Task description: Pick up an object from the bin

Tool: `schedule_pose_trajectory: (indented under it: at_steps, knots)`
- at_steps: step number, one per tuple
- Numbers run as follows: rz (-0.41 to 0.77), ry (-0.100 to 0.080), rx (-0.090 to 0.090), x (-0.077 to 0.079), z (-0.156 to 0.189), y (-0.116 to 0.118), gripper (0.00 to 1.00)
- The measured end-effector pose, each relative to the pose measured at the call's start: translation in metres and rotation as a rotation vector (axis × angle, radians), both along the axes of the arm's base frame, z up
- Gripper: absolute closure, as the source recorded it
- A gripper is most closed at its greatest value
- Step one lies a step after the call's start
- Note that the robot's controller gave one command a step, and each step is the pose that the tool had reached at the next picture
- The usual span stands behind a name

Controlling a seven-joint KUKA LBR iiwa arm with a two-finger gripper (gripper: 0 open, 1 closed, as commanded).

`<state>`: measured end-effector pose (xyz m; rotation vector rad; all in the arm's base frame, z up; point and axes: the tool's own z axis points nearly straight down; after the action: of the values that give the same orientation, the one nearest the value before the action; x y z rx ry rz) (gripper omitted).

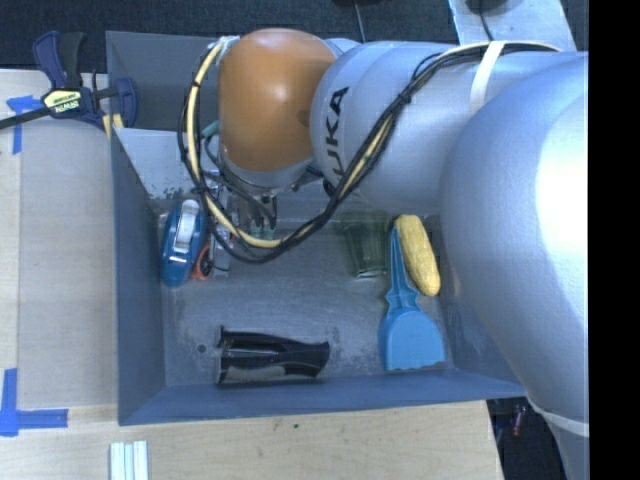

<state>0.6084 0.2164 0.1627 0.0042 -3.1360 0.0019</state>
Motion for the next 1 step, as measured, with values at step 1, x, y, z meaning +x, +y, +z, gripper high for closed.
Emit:
schedule_pose_trajectory:
  at_steps: [1]
  knots:
    - [-0.003,-0.008,0.003,0.0022,0.0051,-0.0006,0.0]
